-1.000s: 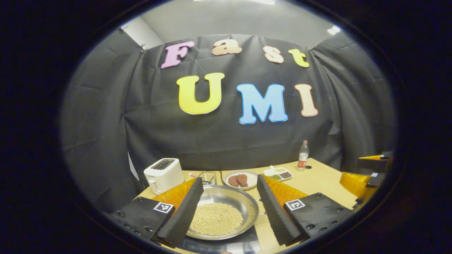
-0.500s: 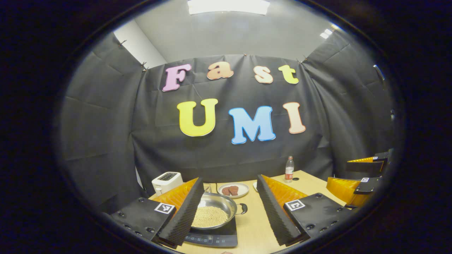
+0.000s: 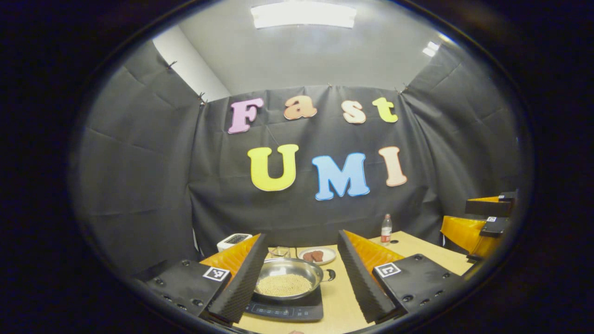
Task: First push the handle of the pot to place it horizontally, then grasp the pot with both hands and set it on the induction cooktop.
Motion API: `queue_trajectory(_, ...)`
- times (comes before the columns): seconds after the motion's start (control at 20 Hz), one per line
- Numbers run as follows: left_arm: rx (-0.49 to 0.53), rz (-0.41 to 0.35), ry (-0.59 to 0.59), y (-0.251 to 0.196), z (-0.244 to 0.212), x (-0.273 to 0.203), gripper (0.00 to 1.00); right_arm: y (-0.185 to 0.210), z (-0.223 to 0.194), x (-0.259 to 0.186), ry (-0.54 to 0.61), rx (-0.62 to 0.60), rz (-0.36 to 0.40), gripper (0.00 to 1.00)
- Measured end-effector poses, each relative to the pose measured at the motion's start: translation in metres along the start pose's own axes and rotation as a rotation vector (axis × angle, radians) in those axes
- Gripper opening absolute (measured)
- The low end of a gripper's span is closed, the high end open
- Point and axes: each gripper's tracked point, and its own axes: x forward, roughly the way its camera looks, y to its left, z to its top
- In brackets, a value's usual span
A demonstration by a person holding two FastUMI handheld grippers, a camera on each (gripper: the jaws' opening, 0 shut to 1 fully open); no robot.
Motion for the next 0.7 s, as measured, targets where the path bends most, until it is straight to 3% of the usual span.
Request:
queue_trajectory(0.35,-0.035,-0.048,-0.027,-0.009,0.006,0.0,0.98,-0.003,0.01,-0.01,-0.015,0.011,-0.044,0.97)
queue_trajectory(0.4,-0.045,-0.049,-0.029,-0.008,0.007,0.001,0.93,-0.003,0.016,-0.011,-0.031,0.017,-0.046,0.97)
queue_trajectory(0.7,-0.05,-0.058,-0.033,-0.002,0.004,0.004,1.0,-0.011,0.03,-0.008,-0.081,0.029,-0.096,0.97)
